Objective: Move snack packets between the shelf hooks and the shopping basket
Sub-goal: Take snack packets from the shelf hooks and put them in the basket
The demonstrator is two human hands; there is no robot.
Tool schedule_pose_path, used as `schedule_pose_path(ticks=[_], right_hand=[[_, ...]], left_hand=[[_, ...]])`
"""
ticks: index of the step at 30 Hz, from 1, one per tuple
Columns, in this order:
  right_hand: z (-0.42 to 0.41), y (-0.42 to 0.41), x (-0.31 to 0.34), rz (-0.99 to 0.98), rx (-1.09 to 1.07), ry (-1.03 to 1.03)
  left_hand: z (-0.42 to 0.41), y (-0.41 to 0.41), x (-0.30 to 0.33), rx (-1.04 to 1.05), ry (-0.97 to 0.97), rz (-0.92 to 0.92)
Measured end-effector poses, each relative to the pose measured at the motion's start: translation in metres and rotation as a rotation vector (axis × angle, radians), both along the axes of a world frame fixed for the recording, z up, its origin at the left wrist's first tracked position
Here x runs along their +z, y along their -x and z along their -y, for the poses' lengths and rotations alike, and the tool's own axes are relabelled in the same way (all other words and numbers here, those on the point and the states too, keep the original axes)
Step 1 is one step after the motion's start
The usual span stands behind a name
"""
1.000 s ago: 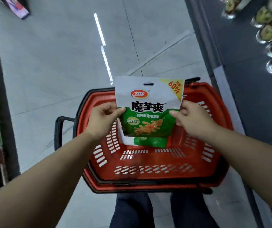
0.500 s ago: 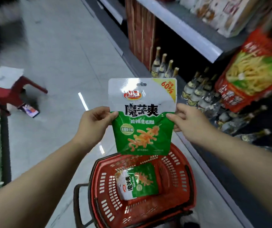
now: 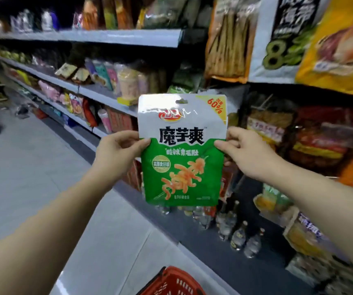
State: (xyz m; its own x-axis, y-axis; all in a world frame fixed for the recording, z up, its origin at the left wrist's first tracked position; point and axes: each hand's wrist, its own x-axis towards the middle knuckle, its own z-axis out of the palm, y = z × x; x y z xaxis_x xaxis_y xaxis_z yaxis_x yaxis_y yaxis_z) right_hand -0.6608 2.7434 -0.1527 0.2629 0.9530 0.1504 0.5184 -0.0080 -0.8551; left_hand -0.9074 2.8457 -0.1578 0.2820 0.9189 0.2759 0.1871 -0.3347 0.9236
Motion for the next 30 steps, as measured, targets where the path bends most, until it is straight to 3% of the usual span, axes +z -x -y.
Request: schedule_pose_path(ticks=[4,12,18,30], right_hand=[[0.042,-0.040,0.075,0.051,-0.131,-0.122],[0.120,-0.114,0.153,0.071,-0.481,-0.309],[0.179,-0.183,0.175,0.103,-0.706,-0.353],[0.296,-0.257,0.192,0.183,-0.912,-0.471]], left_hand=[[0.013,-0.058,0.071,-0.085,-0.100,0.049],[0.050,-0.190,0.164,-0.290,-0.191,0.062],[0.088,-0.287,0.185,-0.503,-0.189,-0.023],[0.177,-0.421,0.220,-0.795,-0.197,0.155]])
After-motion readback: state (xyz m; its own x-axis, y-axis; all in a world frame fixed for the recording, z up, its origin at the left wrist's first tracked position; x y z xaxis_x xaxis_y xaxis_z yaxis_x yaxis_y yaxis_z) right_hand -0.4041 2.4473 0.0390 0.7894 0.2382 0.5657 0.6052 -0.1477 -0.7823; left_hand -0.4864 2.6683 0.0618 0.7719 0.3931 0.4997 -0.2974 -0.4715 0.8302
